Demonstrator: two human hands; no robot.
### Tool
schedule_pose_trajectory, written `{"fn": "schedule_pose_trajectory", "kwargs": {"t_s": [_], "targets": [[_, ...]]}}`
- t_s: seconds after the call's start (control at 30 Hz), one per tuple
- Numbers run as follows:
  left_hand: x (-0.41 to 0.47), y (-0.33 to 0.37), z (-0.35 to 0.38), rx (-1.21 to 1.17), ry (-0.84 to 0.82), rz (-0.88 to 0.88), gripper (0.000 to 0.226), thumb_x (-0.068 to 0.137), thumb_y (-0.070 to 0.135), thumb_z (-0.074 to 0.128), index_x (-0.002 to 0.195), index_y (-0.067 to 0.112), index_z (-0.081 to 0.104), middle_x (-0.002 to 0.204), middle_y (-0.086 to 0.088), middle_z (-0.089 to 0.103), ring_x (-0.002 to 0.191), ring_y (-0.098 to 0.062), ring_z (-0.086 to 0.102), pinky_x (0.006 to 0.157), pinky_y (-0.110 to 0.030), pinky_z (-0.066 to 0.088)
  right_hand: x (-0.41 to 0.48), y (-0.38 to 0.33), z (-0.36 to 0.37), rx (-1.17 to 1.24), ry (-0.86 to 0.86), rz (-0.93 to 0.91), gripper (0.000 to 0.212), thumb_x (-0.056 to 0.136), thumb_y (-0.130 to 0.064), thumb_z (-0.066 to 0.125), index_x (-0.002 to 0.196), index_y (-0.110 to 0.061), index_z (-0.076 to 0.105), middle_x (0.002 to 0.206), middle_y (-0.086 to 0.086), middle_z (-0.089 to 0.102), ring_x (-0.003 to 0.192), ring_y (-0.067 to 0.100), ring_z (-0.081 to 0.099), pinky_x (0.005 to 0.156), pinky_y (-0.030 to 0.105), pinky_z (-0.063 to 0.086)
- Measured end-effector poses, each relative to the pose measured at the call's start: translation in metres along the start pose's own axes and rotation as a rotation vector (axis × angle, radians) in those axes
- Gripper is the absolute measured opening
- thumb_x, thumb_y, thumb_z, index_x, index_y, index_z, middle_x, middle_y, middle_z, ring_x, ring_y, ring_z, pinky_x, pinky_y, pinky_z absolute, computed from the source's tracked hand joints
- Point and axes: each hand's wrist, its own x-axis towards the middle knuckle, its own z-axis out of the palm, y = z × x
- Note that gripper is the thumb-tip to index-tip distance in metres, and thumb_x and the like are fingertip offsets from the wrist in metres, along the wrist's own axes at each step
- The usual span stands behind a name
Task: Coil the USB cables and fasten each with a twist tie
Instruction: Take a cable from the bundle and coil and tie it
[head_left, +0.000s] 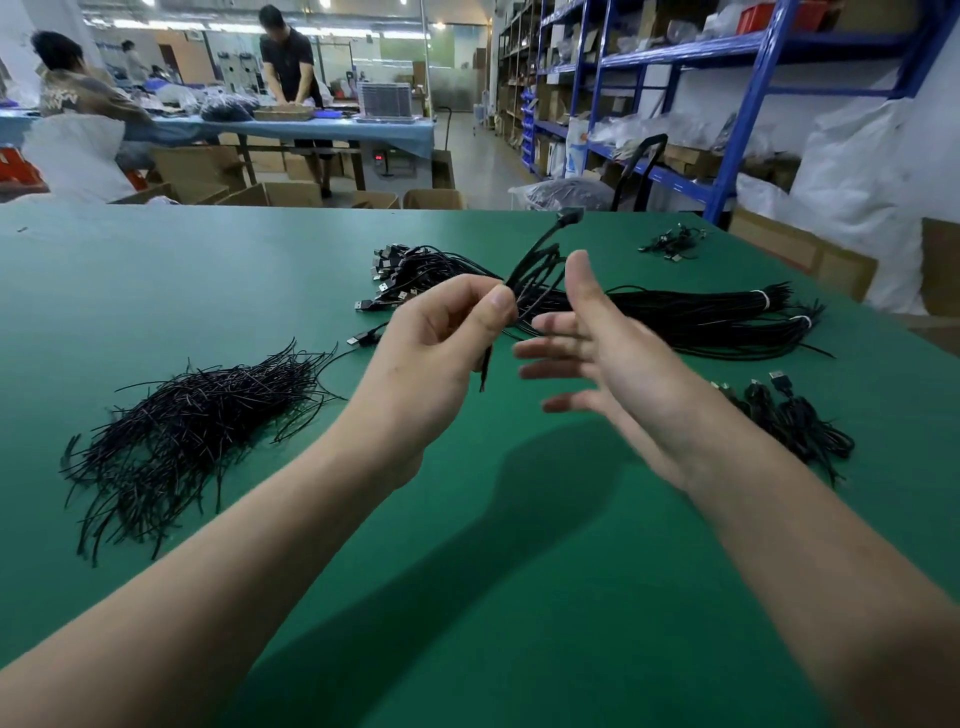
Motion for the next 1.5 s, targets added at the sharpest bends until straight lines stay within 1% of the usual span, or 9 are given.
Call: {"fn": "schedule_pose_trajectory", "kwargs": {"t_s": [0.1,0.43,0.6,0.73,0.87,1.0,1.1,1.3,1.5], "targets": [[-0.009,-0.003,0.014,-0.03,-0.034,0.059,0.019,0.105,0.011,0.051,0.093,0.009,0.065,0.073,0.016,0.064,0.065,0.005,0.056,0.062,-0.006,0.041,0.0,0.005,0.004,0.266,-0.204,0.005,0.099,0.077,-0.078,0.044,0.131,0.003,0.057,0.117,0.018,0.071,0.113,0.027,0.068,0.102,0.049,0.051],[-0.019,-0.014,0.028,-0.034,0.024,-0.019,0.019,0.101,0.018,0.06,0.088,0.016,0.074,0.075,0.005,0.064,0.064,-0.014,0.05,0.062,-0.018,0.039,-0.001,0.011,0.016,0.267,0.001,-0.186,0.045,0.087,-0.055,0.051,0.097,-0.012,0.056,0.109,0.018,0.074,0.104,0.031,0.071,0.1,0.043,0.052],[-0.021,-0.02,0.03,-0.065,0.069,-0.098,0.016,0.096,0.025,0.067,0.088,0.019,0.08,0.073,0.012,0.066,0.067,-0.007,0.055,0.068,-0.016,0.043,-0.003,0.015,0.017,0.229,0.013,-0.262,0.034,0.106,-0.038,0.043,0.086,-0.012,0.053,0.094,0.007,0.079,0.076,0.016,0.072,0.064,0.024,0.054],[-0.022,-0.021,0.03,-0.144,0.109,-0.093,0.01,0.092,0.023,0.073,0.092,0.018,0.082,0.092,0.006,0.078,0.088,-0.007,0.07,0.083,-0.022,0.051,0.0,0.016,0.013,0.195,0.085,-0.28,0.034,0.108,-0.034,0.041,0.085,-0.013,0.055,0.088,0.007,0.078,0.082,0.02,0.074,0.073,0.028,0.06],[-0.019,-0.016,0.023,-0.053,0.266,-0.039,0.01,0.094,0.032,0.07,0.096,0.028,0.078,0.085,0.011,0.074,0.082,-0.004,0.065,0.073,-0.015,0.045,0.004,0.013,0.0,0.036,0.247,-0.296,0.03,0.11,-0.03,0.038,0.087,-0.013,0.051,0.072,0.0,0.074,0.078,0.02,0.075,0.082,0.042,0.056],[-0.012,-0.012,0.018,0.148,0.16,-0.026,0.03,0.097,0.041,0.063,0.126,0.036,0.068,0.11,0.012,0.069,0.095,0.0,0.061,0.078,-0.022,0.049,-0.003,0.011,0.011,-0.256,0.178,-0.332,0.031,0.107,-0.023,0.04,0.082,-0.011,0.052,0.058,0.001,0.062,0.05,0.023,0.069,0.054,0.042,0.054],[-0.016,-0.009,0.023,-0.004,0.079,-0.101,0.016,0.098,0.038,0.062,0.109,0.033,0.073,0.103,0.0,0.074,0.081,-0.005,0.064,0.074,-0.023,0.051,-0.009,0.02,0.028,-0.628,0.129,-0.363,0.025,0.101,-0.015,0.038,0.085,-0.013,0.057,0.063,0.003,0.065,0.054,0.028,0.064,0.051,0.041,0.052],[-0.02,-0.016,0.027,-0.083,0.166,-0.107,0.036,0.088,0.046,0.063,0.094,0.011,0.071,0.101,-0.028,0.069,0.087,-0.026,0.066,0.09,-0.061,0.051,-0.016,0.029,0.041,-0.84,0.148,-0.394,0.024,0.106,-0.024,0.032,0.099,-0.015,0.054,0.084,0.007,0.067,0.075,0.034,0.06,0.065,0.048,0.05],[-0.017,-0.028,0.022,-0.078,0.188,-0.117,0.024,0.103,0.024,0.055,0.095,0.016,0.077,0.096,0.003,0.079,0.09,-0.017,0.073,0.08,-0.036,0.059,-0.009,0.028,0.038,-0.608,-0.069,-0.27,0.027,0.108,-0.034,0.031,0.096,-0.029,0.055,0.07,-0.01,0.058,0.057,0.005,0.053,0.058,0.035,0.043]]}}
